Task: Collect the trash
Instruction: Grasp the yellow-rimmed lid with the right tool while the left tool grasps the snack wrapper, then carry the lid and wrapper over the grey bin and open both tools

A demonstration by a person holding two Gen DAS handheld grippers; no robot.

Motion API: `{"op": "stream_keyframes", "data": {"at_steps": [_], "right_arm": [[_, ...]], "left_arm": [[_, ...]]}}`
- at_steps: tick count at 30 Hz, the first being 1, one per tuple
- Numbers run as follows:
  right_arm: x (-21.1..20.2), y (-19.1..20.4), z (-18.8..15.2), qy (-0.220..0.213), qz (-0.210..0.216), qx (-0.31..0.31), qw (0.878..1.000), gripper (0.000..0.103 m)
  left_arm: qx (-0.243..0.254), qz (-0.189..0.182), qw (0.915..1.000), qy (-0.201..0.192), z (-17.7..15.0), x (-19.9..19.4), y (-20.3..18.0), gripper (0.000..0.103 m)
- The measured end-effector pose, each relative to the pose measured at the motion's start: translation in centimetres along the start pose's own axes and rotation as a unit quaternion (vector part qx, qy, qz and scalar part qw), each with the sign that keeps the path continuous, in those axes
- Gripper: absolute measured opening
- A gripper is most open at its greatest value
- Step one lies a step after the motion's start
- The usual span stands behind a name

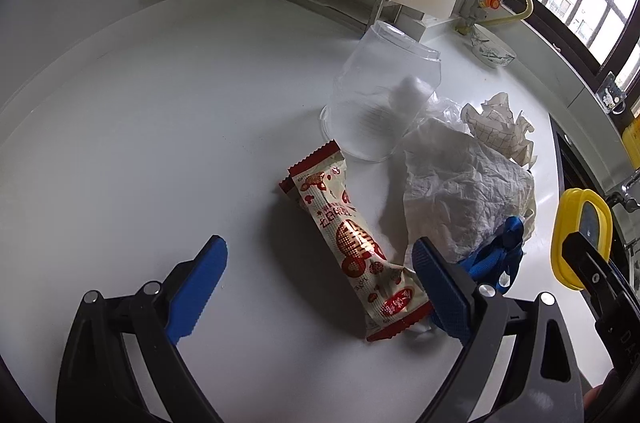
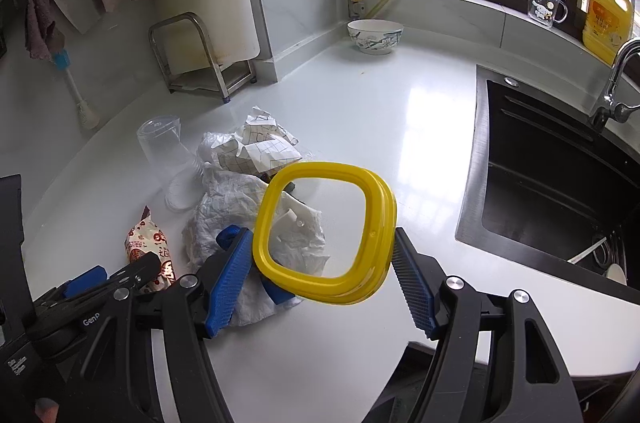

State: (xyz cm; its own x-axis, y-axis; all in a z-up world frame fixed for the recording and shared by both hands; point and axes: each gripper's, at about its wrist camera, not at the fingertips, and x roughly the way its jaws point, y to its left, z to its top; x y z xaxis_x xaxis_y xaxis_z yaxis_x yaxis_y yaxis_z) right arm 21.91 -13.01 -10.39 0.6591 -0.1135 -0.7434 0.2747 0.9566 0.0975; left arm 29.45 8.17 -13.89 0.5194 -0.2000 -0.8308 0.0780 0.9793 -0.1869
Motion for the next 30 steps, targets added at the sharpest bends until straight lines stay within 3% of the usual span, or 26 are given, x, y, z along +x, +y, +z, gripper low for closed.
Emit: {"op": "stream_keyframes", "data": {"at_steps": [1, 3, 5, 8, 10, 21, 30], "right_arm": [[-0.1, -0.2, -0.1, 0.001, -0.001, 0.002, 1.000, 0.067], [-0.2, -0.5, -0.3, 0.001, -0.002, 0.004, 1.000, 0.067], [-0.4, -0.8, -0.5, 0.002, -0.002, 0.008, 1.000, 0.067], [-0.6, -1.0, -0.7, 0.003, -0.001, 0.010, 1.000, 0.067], [-0.9, -1.1, -0.9, 0.003, 0.001, 0.011, 1.000, 0.067], [-3.4, -1.3, -1.4, -0.003, 0.019, 0.007, 1.000, 0.067], [-7.8, -2.9, -3.0, -0.006, 0.033, -0.016, 0.999, 0.067]], "left_arm": [[-0.001, 0.002, 1.0000, 0.000, -0.1, 0.1, -0.1, 0.090], [0.001, 0.003, 1.0000, -0.001, -0.3, 0.2, -0.3, 0.078], [0.006, 0.004, 1.0000, 0.005, -0.5, 0.4, -0.4, 0.056], [0.005, 0.000, 0.9999, 0.012, -0.8, 0.5, -0.2, 0.031], [0.006, -0.004, 0.9999, 0.014, -0.9, 0.3, -0.1, 0.024], [0.041, 0.004, 0.9991, -0.005, -1.8, -3.6, 0.5, 0.024], [0.057, -0.001, 0.9982, -0.016, -4.8, -8.7, -1.0, 0.024]]}}
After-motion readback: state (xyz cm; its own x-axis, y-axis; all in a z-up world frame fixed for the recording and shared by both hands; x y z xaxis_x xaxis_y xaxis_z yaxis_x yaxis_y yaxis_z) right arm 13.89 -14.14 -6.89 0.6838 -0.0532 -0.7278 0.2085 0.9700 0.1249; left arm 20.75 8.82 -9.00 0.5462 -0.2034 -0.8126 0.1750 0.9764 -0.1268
